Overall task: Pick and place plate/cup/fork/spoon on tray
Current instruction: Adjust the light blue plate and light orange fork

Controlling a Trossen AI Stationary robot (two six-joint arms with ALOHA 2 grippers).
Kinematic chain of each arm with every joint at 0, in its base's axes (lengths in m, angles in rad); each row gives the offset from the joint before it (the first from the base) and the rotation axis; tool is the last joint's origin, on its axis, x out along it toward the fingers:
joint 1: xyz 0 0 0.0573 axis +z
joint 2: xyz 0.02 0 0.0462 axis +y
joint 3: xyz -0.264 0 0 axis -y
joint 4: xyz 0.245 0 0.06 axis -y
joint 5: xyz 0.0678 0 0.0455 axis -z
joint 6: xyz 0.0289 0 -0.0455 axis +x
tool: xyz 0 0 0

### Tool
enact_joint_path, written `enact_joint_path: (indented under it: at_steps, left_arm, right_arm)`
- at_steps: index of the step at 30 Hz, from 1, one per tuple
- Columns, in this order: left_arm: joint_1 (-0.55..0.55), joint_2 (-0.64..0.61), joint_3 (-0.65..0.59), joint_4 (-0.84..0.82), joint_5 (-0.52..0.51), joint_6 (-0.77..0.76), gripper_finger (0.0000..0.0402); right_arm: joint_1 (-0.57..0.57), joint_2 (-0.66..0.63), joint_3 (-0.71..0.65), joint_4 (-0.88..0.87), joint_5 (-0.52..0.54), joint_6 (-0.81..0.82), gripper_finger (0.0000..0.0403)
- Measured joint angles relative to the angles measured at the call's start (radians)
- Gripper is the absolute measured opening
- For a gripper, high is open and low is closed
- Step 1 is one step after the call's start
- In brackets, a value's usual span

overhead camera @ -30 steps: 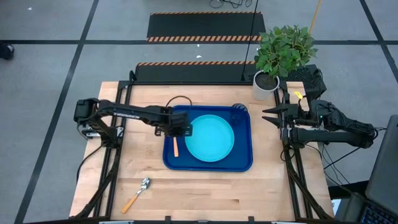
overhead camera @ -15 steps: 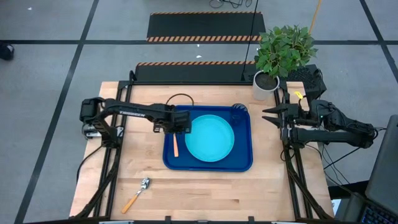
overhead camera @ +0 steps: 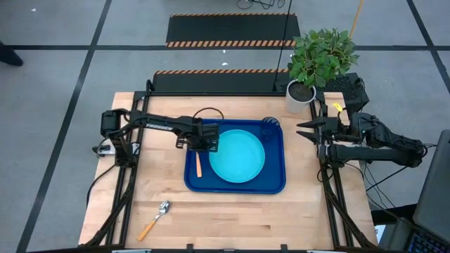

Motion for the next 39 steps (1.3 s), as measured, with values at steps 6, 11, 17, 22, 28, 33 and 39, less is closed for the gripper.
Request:
enact_joint_path:
  at_steps: [6, 11, 17, 22, 28, 33, 39]
  left_arm:
    - [-0.001, 0.0, 0.0, 0.016, 0.001, 0.011, 0.0008]
    - [-0.005, 0.0, 0.0, 0.024, 0.0, 0.006, 0.0004]
    - [-0.007, 0.0, 0.0, 0.059, 0.001, 0.005, 0.0003]
    - [-0.009, 0.0, 0.0, 0.073, 0.001, 0.008, 0.0002]
    - [-0.024, 0.0, 0.0, 0.082, 0.007, 0.027, 0.0002]
    - [-0.036, 0.0, 0.0, 0.088, 0.007, 0.026, 0.0001]
    - [-0.048, 0.0, 0.0, 0.143, 0.007, 0.031, 0.0001]
  right_arm:
    - [0.0, 0.0, 0.0, -0.001, 0.0, 0.0, 0.0106]
    - [0.0, 0.0, 0.0, -0.001, 0.0, 0.003, 0.0106]
    - [0.0, 0.0, 0.0, -0.001, 0.001, 0.003, 0.0106]
    - [0.0, 0.0, 0.0, -0.001, 0.001, 0.003, 0.0106]
    - [0.0, 0.0, 0.0, -0.001, 0.001, 0.002, 0.0106]
    - [0.0, 0.0, 0.0, -0.001, 0.001, 0.001, 0.0106]
    - [0.0, 0.0, 0.0, -0.001, 0.001, 0.001, 0.0106]
